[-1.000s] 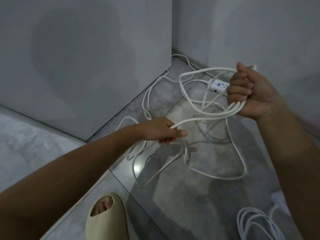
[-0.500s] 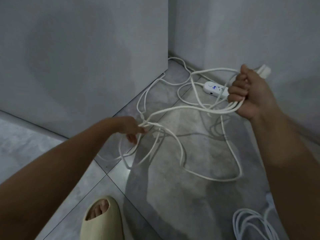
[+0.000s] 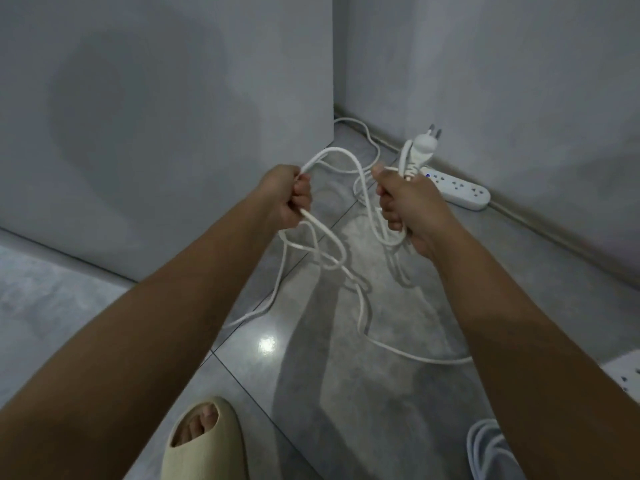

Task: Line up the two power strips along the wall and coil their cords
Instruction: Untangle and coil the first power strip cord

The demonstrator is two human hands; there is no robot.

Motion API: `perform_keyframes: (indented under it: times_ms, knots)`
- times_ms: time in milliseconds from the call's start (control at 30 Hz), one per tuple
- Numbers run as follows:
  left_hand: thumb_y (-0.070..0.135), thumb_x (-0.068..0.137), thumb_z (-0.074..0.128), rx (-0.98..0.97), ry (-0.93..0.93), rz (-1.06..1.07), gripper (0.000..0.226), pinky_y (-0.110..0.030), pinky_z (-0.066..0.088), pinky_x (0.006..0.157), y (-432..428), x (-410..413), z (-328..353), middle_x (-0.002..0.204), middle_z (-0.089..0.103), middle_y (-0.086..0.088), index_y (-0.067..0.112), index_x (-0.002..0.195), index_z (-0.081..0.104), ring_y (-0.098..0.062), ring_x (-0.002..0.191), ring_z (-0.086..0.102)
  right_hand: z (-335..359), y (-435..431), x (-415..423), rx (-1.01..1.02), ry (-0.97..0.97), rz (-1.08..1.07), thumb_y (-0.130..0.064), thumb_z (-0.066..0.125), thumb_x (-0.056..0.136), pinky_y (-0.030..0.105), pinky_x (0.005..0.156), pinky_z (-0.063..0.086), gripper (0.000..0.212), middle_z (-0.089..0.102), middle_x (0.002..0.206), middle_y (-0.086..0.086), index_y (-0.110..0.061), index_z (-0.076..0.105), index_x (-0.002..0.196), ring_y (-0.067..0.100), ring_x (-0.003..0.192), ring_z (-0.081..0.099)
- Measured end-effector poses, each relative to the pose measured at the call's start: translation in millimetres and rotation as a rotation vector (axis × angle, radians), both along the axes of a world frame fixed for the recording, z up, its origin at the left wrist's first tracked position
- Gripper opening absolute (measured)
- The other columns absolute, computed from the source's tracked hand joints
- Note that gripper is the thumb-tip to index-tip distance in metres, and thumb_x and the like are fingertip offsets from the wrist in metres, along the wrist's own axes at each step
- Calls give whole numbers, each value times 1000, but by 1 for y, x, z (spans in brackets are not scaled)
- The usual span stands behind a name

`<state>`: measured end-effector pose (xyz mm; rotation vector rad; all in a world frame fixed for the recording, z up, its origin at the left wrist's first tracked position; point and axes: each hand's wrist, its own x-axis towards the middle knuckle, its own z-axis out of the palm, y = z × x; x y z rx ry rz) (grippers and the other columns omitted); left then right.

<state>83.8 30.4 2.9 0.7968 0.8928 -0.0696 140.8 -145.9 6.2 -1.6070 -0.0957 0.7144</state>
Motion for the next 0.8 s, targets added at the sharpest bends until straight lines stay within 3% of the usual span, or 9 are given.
perform_keyframes:
  times_ms: [133, 233, 433, 533, 633, 700, 800]
  knots:
    - [21, 100, 28, 216, -90, -20, 37, -10, 15, 28, -44, 8, 12, 34, 29, 8, 18, 64, 33, -3, 25, 22, -11, -1, 2, -53, 42, 56, -50, 55, 91, 23, 47, 32, 42, 41, 46, -6, -11, 70, 82, 10, 44, 36]
    - [25, 99, 34, 400, -110, -144, 36, -10, 16, 34, -68, 6, 17, 36, 28, 7, 19, 64, 34, -5, 27, 21, -15, 0, -2, -23, 140, 53, -65, 48, 87, 21, 50, 36, 59, 50, 48, -9, -12, 72, 97, 8, 47, 39]
    - [27, 98, 41, 739, -113, -448, 45, -19, 21, 41, -90, -11, 15, 34, 36, 9, 26, 53, 46, -2, 28, 30, -12, -9, 7, 144, 406, 33, -72, 45, 84, 19, 43, 35, 59, 44, 53, -7, -19, 70, 96, 5, 45, 37]
    - [30, 100, 38, 947, -144, -504, 43, -26, 29, 49, -101, -21, 11, 43, 49, 10, 26, 59, 48, -3, 42, 42, -11, -10, 9, 159, 404, 9, -58, 54, 88, 16, 39, 35, 49, 53, 55, -5, -17, 71, 106, 3, 40, 38]
    - [35, 102, 35, 1112, -112, -531, 47, -30, 33, 56, -104, -31, 4, 56, 47, 4, 24, 57, 43, -12, 53, 44, -15, -10, 9, 133, 374, -31, -39, 62, 89, 17, 36, 32, 30, 50, 58, -4, -14, 72, 101, 3, 38, 37]
    - [41, 101, 35, 1121, -115, -526, 50, -33, 38, 57, -104, -38, -5, 55, 46, 1, 22, 56, 41, -15, 52, 45, -20, -8, 7, 115, 357, -59, -34, 64, 89, 17, 36, 31, 21, 52, 60, -5, -14, 70, 86, 3, 38, 37]
    - [48, 97, 43, 1040, -127, -456, 51, -30, 47, 51, -102, -53, -22, 51, 51, -2, 15, 58, 48, -14, 43, 52, -18, -7, 12, 192, 392, -118, -32, 65, 89, 17, 35, 29, 30, 46, 51, -6, -17, 55, 65, 4, 35, 36]
